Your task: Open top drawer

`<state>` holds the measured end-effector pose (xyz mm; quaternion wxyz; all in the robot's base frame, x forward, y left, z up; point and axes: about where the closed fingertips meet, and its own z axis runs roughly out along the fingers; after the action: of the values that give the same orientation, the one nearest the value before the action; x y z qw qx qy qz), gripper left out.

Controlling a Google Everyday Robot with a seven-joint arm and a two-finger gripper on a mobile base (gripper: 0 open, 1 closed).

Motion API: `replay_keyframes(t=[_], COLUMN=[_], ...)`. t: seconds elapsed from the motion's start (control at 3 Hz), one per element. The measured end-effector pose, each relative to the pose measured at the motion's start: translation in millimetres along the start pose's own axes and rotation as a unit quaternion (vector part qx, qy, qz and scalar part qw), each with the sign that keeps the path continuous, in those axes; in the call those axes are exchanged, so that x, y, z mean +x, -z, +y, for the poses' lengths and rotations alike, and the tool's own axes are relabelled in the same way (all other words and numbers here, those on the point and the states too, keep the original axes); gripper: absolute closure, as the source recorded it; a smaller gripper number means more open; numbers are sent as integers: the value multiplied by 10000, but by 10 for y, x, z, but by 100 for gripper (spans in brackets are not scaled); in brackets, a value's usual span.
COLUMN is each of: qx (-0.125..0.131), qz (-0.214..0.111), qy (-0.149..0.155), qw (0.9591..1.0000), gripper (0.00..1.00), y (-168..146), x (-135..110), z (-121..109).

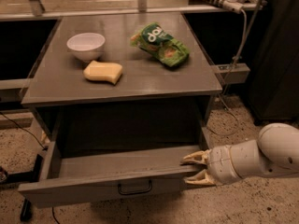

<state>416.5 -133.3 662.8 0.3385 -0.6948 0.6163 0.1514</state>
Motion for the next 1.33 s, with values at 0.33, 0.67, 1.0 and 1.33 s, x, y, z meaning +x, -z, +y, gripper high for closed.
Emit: replay_keyframes(t=[0.33,0.67,1.0,1.33], qx=[-11,-1,-1,-1], qz=[-10,-12,-12,-12], qy=[9,-41,-41,-40], qw=[10000,10000,10000,10000], gripper=[100,84,62,38], y=[13,55,55,55], x=[-27,-3,-3,-3], z=[17,166,166,167])
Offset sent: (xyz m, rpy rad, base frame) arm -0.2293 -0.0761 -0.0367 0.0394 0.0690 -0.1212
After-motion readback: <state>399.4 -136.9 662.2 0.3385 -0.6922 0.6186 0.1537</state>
